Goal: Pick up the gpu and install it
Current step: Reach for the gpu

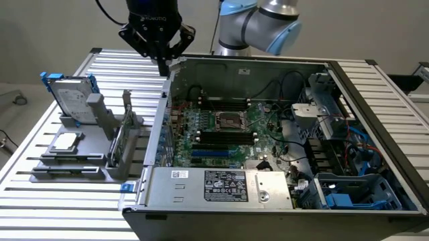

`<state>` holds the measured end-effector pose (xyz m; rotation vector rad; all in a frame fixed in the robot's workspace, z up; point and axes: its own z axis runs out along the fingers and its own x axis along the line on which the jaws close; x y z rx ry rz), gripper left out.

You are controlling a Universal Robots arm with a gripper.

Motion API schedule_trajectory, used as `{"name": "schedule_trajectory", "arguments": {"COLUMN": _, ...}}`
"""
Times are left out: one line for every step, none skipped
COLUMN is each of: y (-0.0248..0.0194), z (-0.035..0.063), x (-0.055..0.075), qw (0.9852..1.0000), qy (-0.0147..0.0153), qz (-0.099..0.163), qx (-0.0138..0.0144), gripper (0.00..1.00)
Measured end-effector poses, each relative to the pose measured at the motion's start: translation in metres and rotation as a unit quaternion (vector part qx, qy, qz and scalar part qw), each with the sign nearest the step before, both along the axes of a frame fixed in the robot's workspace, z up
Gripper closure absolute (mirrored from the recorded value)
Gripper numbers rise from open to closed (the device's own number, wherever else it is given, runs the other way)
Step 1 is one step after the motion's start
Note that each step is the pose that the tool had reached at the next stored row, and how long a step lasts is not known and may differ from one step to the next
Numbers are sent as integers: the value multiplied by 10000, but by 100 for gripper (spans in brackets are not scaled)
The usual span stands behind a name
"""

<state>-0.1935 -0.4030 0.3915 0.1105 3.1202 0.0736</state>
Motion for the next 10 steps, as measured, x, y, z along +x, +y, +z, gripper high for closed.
{"name": "schedule_trajectory", "arguments": {"y": 5, "z": -3, "x": -45, "qw": 10000, "qy": 6, "qz": 1, "qx": -3, "gripper": 89}}
{"name": "schedule_trajectory", "arguments": {"y": 11, "z": -7, "x": -90, "qw": 10000, "qy": 14, "qz": 0, "qx": -7, "gripper": 89}}
{"name": "schedule_trajectory", "arguments": {"y": 18, "z": -10, "x": -135, "qw": 10000, "qy": 23, "qz": 0, "qx": -12, "gripper": 89}}
{"name": "schedule_trajectory", "arguments": {"y": 24, "z": -14, "x": -180, "qw": 10000, "qy": 32, "qz": 0, "qx": -16, "gripper": 89}}
{"name": "schedule_trajectory", "arguments": {"y": 31, "z": -18, "x": -226, "qw": 10000, "qy": 42, "qz": 0, "qx": -20, "gripper": 89}}
{"name": "schedule_trajectory", "arguments": {"y": 37, "z": -21, "x": -271, "qw": 10000, "qy": 52, "qz": 0, "qx": -23, "gripper": 89}}
{"name": "schedule_trajectory", "arguments": {"y": 43, "z": -25, "x": -316, "qw": 10000, "qy": 62, "qz": 0, "qx": -26, "gripper": 89}}
{"name": "schedule_trajectory", "arguments": {"y": 49, "z": -29, "x": -361, "qw": 10000, "qy": 72, "qz": 0, "qx": -30, "gripper": 89}}
{"name": "schedule_trajectory", "arguments": {"y": 55, "z": -33, "x": -407, "qw": 10000, "qy": 83, "qz": 1, "qx": -34, "gripper": 89}}
{"name": "schedule_trajectory", "arguments": {"y": 61, "z": -36, "x": -452, "qw": 9999, "qy": 93, "qz": 0, "qx": -37, "gripper": 89}}
